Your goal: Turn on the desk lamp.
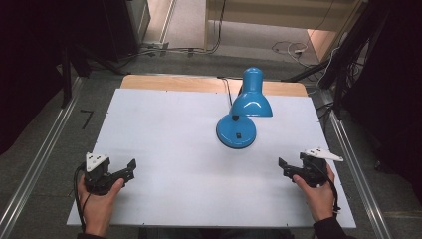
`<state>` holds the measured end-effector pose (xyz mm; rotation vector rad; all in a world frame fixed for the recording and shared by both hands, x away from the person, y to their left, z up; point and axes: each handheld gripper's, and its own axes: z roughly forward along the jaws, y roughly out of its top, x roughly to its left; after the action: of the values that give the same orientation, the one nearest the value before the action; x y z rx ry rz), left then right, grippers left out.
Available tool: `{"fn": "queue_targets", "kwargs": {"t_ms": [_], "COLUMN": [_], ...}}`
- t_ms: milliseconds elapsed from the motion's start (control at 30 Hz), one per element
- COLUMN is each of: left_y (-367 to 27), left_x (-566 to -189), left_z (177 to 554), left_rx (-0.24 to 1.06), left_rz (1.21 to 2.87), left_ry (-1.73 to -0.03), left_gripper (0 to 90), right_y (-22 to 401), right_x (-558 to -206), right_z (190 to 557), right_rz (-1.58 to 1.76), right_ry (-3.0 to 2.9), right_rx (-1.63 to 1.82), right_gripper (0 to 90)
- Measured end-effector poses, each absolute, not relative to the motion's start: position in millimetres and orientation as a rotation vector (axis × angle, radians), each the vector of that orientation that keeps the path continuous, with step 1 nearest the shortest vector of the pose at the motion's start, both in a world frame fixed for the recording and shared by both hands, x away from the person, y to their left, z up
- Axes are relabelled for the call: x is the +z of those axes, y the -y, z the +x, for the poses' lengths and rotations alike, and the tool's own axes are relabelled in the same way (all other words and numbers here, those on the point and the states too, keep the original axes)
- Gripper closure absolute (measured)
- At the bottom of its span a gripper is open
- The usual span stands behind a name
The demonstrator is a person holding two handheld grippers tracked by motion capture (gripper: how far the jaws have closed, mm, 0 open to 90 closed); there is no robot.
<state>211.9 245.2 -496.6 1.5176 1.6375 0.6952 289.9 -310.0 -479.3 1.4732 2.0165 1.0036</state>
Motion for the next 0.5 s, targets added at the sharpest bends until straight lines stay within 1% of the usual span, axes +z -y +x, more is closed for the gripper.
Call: {"fn": "queue_targets", "kwargs": {"t_ms": [367, 500], "left_y": [-250, -254], "left_x": [-501, -499], "left_z": [216, 210], "left_rx": [0.682, 0.691], "left_rz": [1.518, 1.498], "left_ry": [-1.654, -1.661], "left_gripper": [11.0, 11.0], "right_y": [302, 298], "right_x": [-477, -477], "right_z": [296, 299], "right_rz": [1.44, 1.422], "right_ry": [-2.034, -2.051], "right_rx": [1.034, 1.04], "right_gripper": [12.6, 12.6]}}
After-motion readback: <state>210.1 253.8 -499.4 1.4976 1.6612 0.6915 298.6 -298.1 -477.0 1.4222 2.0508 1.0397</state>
